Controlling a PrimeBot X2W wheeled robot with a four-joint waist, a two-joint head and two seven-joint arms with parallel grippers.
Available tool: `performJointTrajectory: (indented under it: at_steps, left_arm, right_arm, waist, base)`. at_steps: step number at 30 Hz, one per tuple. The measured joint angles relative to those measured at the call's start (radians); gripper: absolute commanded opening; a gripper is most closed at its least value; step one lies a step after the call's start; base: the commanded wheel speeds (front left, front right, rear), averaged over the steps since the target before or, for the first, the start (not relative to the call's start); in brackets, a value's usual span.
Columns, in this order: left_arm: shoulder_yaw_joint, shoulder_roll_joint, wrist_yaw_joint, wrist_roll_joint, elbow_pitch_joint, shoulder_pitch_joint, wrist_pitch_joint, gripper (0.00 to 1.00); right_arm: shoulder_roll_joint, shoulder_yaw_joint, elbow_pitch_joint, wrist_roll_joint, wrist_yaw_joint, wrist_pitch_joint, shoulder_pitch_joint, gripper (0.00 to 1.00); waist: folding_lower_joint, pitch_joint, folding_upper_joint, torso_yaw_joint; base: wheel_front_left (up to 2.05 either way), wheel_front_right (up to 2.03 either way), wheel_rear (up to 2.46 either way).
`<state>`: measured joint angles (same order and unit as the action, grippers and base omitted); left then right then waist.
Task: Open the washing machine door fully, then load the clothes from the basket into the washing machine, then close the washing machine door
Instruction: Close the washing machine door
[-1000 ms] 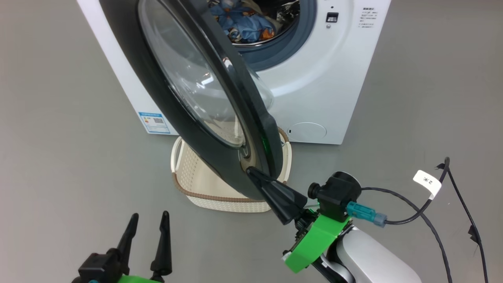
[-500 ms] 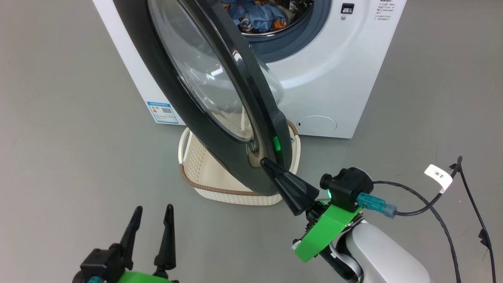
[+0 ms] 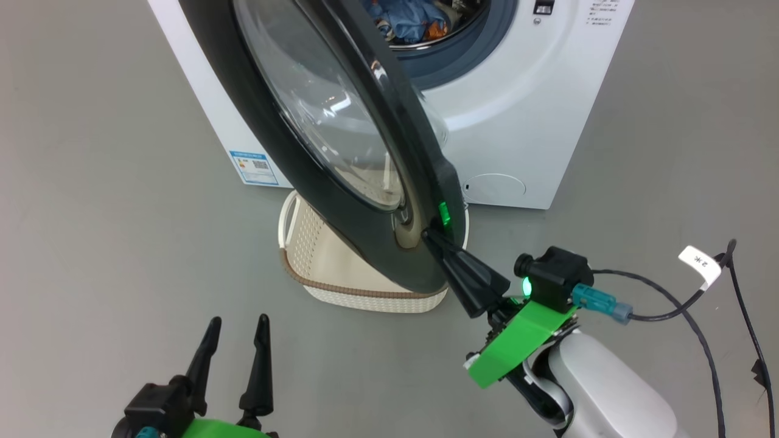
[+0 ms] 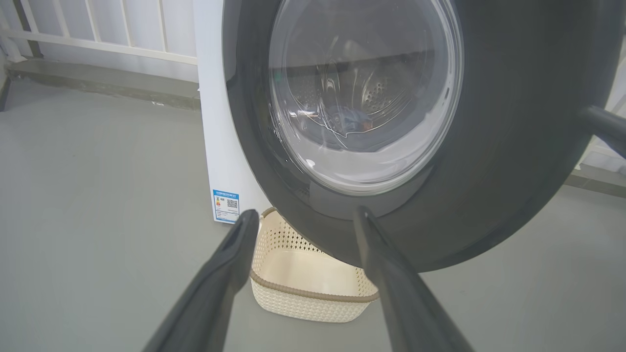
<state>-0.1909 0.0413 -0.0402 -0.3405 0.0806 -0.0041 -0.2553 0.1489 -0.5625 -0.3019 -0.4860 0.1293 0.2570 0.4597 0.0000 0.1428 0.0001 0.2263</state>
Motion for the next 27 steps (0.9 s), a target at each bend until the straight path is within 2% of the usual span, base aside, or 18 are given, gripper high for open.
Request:
performJointTrajectory:
  at_steps: [14, 27]
  left_arm:
    - [-0.018, 0.000, 0.016, -0.015, -0.027, -0.001, 0.000, 1.00]
    - [-0.061, 0.000, 0.046, -0.036, -0.071, -0.044, 0.000, 1.00]
  right_arm:
    - [0.023, 0.039, 0.005, 0.000, 0.000, 0.000, 0.032, 0.00]
    - [0.087, 0.098, 0.040, 0.000, 0.000, 0.000, 0.098, 0.00]
  waist:
    - [0.0000, 0.043, 0.0000, 0.018]
    - [0.0000, 0.128, 0.0000, 0.021]
  base:
    - [0.00, 0.00, 0.00]
    - [0.00, 0.00, 0.00]
